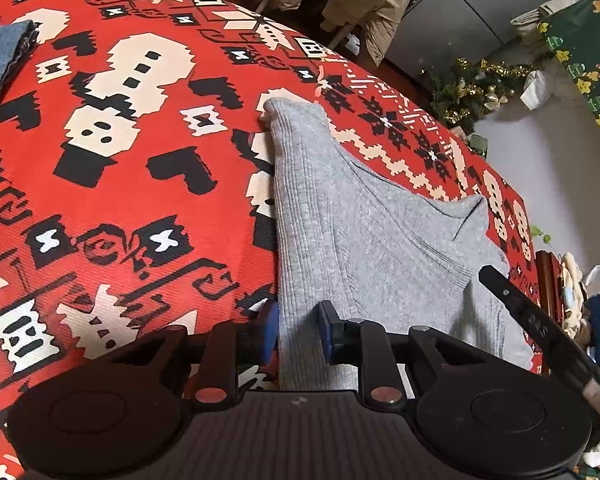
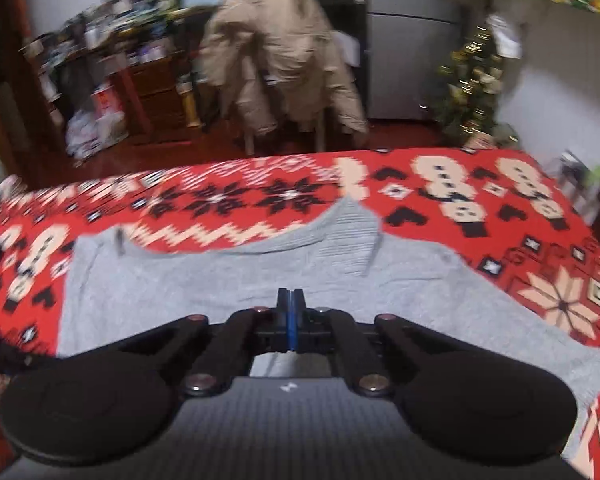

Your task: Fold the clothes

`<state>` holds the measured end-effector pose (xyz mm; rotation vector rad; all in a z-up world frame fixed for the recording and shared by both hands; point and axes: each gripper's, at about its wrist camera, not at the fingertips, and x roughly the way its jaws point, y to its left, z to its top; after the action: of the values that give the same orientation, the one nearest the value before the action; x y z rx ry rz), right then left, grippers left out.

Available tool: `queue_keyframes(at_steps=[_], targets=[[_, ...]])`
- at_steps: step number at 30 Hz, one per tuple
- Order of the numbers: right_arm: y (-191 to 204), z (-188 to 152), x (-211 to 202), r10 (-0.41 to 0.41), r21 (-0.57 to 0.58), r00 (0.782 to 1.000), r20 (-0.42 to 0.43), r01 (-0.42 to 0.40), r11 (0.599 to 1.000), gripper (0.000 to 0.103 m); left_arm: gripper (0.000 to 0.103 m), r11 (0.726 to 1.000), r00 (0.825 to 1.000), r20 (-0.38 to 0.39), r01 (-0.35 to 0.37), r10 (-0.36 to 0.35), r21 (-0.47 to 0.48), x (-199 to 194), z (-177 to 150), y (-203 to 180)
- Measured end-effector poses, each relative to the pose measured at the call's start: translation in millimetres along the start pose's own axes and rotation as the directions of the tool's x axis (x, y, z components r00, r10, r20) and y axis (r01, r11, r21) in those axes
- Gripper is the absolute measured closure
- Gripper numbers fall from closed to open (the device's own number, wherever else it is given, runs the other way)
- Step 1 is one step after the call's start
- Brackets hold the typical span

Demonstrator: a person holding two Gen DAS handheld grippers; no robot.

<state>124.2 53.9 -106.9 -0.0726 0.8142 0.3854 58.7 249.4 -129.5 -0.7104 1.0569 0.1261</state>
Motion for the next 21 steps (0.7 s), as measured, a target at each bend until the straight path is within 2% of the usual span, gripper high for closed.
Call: queue_keyframes(at_steps=[3, 6, 9, 10, 11, 15, 21], targets=[[-6, 0, 11, -0.049, 0.035, 0.998, -0.043, 0.050, 0.998, 0.103, 0.081, 1.000, 1.000, 0.003, -0.009, 0.009, -0.014, -1, 1, 2], [-6, 2, -5, 0.029, 0.057, 1.000, -0.006, -0.028, 0.998, 0.099, 0.081, 0.997, 1.000, 0.028, 0.001, 0.002, -0.081, -9, 4, 12], [15, 11, -21, 0.129, 0.003, 0.991, 0.029, -0.130, 0.992, 0.099, 0.083, 0.983, 0.992, 0.089, 0.099, -0.086, -0.154, -19, 7, 26], [26, 14, -22, 0.167, -0.022, 0.986, 0.021, -0.167, 0.986, 0.099, 0.091, 0.975, 0.987, 0.110, 0.133, -0.115, -0.177, -22, 7, 30], [38, 17, -22, 0.207, -0.045, 0.978, 0.010, -0.206, 0.977, 0.099, 0.094, 0.968, 0.983, 0.125, 0.155, -0.132, -0.196, -23, 7, 33], [87, 27, -13, 0.330, -0.098, 0.943, -0.050, -0.334, 0.938, 0.100, 0.094, 0.933, 0.971, 0.173, 0.211, -0.166, -0.292, -19, 5, 46], [141, 30, 23, 0.389, -0.119, 0.906, -0.165, -0.410, 0.905, 0.100, 0.095, 0.854, 0.952, 0.189, 0.299, -0.239, -0.425, -14, 6, 69]])
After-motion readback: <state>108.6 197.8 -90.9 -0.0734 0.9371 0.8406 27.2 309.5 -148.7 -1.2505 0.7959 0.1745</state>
